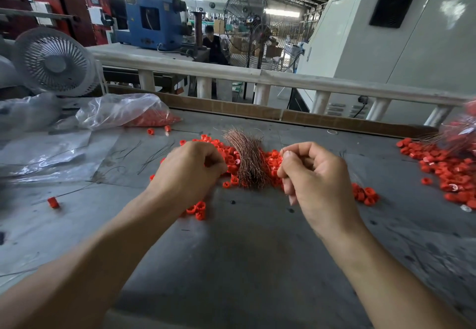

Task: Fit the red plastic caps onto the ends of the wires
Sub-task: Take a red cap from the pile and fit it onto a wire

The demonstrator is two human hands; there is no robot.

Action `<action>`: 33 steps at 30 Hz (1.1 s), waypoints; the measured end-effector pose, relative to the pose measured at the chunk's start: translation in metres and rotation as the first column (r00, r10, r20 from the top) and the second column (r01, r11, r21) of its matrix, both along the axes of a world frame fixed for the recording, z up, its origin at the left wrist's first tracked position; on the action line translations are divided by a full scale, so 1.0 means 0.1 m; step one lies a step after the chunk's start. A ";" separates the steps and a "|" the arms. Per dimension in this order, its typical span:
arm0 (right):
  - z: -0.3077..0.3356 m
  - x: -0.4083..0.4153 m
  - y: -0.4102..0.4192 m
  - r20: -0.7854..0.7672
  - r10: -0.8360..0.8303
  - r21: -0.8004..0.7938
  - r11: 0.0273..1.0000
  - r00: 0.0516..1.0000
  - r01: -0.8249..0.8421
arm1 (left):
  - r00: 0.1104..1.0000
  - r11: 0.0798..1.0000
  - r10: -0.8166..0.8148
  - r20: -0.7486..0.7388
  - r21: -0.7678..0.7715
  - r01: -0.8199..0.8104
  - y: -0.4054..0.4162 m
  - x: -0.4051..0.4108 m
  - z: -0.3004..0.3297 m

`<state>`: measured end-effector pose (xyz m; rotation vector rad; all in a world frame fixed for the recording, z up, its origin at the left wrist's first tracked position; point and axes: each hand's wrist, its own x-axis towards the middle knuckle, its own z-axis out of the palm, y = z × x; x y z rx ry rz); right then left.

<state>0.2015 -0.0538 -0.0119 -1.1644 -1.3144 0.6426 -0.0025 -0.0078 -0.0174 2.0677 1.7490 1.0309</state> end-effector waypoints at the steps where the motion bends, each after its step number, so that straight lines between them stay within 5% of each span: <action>1: -0.01 -0.01 0.00 -0.036 0.010 -0.019 1.000 0.999 -0.011 | 0.998 1.000 -0.004 -0.060 -0.017 0.003 -0.01 0.00 -0.01; 6: -0.03 -0.05 0.01 -0.138 0.050 -0.091 0.994 0.989 -0.063 | 0.959 0.999 0.016 -0.283 -0.038 -0.028 -0.03 -0.06 0.00; 19: 0.05 -0.06 0.02 -0.506 0.142 -0.186 0.945 0.851 -0.269 | 0.922 0.999 0.044 -0.384 -0.003 -0.049 -0.01 -0.06 -0.03; 23: 0.00 -0.07 0.03 -0.446 0.158 -0.180 0.948 0.881 -0.261 | 0.941 0.999 0.039 -0.336 0.024 -0.033 -0.02 -0.05 -0.03; 29: -0.11 -0.05 0.05 -0.068 0.147 -0.176 0.972 0.987 -0.157 | 0.988 0.967 -0.149 0.052 0.216 0.134 -0.10 0.09 0.07; 33: -0.15 -0.05 0.06 0.237 0.116 -0.111 0.990 0.965 -0.091 | 0.949 0.896 -0.307 -0.069 0.314 0.312 -0.18 0.15 0.11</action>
